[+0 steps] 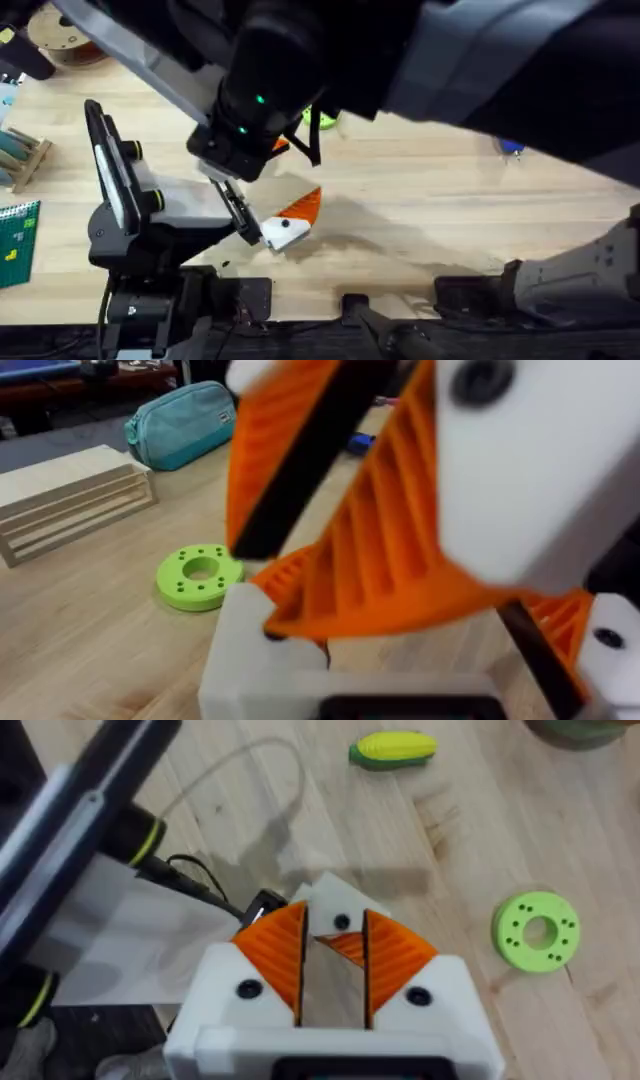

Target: Pick up the gripper from the table and insert it into the empty holder that is missing its gripper. Then pick up a screw, insert it into the mounting hole, and use the screwdriver to tighten it. Finally, clean up the table by picking up the vegetable and placing it into the bucket.

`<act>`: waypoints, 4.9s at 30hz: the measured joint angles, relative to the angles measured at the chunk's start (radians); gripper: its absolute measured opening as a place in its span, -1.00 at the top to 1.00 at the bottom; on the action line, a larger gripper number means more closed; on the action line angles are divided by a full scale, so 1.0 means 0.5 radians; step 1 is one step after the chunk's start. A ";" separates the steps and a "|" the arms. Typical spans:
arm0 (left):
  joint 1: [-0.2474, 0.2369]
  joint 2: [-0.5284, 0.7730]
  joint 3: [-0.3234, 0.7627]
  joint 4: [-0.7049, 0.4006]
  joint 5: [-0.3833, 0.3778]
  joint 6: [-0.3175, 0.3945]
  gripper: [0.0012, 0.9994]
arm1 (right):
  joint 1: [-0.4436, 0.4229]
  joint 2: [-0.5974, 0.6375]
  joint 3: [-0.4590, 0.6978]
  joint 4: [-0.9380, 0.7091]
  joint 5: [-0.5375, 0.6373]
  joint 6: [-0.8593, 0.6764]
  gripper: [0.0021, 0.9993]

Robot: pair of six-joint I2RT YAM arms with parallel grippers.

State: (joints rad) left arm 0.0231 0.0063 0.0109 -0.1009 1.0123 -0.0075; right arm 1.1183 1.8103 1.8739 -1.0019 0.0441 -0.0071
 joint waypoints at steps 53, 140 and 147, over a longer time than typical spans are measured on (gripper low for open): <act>0.000 0.001 0.000 0.001 -0.010 0.014 0.99 | -1.227 -0.421 0.052 -0.308 -0.016 -0.033 -0.63; 0.000 0.000 0.000 0.001 -0.014 0.014 0.99 | -2.833 0.234 -1.073 0.854 -0.130 -0.432 -0.98; 0.000 0.000 0.000 0.001 -0.014 0.014 0.99 | -2.847 0.253 -1.069 0.861 -0.150 -0.413 -0.98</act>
State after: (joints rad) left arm 0.0231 0.0063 0.0109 -0.1005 1.0052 -0.0006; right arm -0.3050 1.9366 1.3396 -0.5716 -0.0311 -0.2134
